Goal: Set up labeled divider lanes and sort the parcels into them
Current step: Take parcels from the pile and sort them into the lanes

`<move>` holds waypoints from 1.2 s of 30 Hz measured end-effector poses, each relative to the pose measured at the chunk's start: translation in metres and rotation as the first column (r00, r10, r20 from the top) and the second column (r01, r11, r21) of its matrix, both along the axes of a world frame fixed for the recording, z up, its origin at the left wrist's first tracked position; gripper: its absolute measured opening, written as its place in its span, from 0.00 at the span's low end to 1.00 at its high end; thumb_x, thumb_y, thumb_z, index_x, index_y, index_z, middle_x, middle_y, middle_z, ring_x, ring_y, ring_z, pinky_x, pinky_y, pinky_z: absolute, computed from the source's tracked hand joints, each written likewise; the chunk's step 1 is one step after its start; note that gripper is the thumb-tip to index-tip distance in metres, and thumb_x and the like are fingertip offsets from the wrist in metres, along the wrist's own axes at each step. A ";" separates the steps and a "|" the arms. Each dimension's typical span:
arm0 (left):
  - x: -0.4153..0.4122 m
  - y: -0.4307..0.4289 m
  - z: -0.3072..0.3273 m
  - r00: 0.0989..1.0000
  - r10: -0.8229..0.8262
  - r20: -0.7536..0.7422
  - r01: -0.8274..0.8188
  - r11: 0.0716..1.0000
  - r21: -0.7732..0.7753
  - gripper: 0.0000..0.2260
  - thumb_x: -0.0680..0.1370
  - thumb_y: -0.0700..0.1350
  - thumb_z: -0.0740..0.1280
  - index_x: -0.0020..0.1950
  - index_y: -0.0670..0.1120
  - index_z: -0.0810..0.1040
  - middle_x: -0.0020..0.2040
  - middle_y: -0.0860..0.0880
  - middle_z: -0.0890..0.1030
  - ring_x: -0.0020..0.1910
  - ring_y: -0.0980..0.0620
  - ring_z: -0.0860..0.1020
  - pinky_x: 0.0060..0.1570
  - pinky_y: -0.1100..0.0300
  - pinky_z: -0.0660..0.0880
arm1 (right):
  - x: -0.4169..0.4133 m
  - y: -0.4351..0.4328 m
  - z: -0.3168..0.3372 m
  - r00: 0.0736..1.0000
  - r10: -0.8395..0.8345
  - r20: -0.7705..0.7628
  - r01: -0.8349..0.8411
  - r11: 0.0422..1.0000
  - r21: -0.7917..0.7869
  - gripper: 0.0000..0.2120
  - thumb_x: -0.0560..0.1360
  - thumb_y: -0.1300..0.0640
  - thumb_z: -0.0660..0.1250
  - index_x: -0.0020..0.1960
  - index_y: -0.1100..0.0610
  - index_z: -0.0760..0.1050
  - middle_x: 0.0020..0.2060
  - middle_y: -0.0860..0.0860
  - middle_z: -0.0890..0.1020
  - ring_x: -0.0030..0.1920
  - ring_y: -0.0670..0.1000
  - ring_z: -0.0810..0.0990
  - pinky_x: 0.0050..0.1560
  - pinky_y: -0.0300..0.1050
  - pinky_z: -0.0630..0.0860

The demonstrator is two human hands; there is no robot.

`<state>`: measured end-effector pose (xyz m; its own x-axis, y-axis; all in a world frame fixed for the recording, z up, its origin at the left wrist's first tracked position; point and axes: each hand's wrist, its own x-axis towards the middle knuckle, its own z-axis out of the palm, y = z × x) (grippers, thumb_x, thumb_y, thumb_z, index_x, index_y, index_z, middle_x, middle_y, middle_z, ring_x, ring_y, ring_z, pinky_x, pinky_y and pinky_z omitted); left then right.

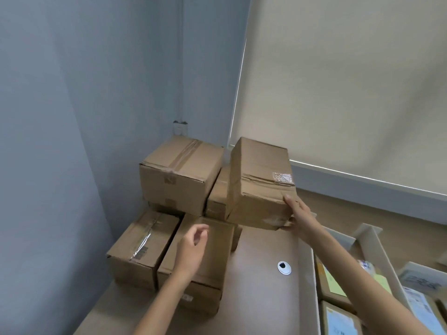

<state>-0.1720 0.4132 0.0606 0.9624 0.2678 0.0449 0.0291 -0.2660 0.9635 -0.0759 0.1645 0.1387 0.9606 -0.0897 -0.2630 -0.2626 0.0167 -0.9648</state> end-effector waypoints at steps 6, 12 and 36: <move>-0.059 -0.044 0.052 0.953 -0.281 -0.113 0.240 0.928 -0.286 0.42 0.66 0.68 0.68 0.73 0.50 0.59 0.67 0.51 0.70 0.66 0.50 0.69 0.64 0.53 0.68 | -0.130 -0.067 -0.011 0.988 0.131 0.080 -0.140 0.984 0.107 0.21 0.73 0.46 0.66 0.63 0.53 0.73 0.53 0.56 0.78 0.55 0.58 0.78 0.58 0.60 0.76; -0.143 -0.093 0.058 0.879 -0.476 -0.022 0.370 0.711 -0.598 0.47 0.53 0.68 0.77 0.67 0.52 0.66 0.63 0.47 0.76 0.63 0.45 0.74 0.60 0.47 0.75 | -0.234 -0.106 -0.012 0.971 0.218 0.098 -0.225 0.972 0.065 0.23 0.73 0.41 0.65 0.65 0.47 0.70 0.62 0.53 0.76 0.62 0.55 0.76 0.63 0.57 0.74; -0.353 -0.077 0.098 0.911 -0.206 0.357 0.264 0.957 -0.121 0.16 0.76 0.49 0.67 0.64 0.57 0.71 0.61 0.62 0.74 0.63 0.60 0.72 0.58 0.63 0.71 | -0.458 -0.100 -0.008 0.986 0.016 0.167 -0.100 0.858 0.504 0.31 0.81 0.42 0.45 0.75 0.62 0.42 0.73 0.65 0.59 0.74 0.63 0.57 0.74 0.56 0.50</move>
<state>-0.5251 0.3363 0.1583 0.9331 0.0673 0.3533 -0.3494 -0.0639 0.9348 -0.5338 0.0646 0.1304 0.9915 0.0738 -0.1072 -0.1299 0.5057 -0.8529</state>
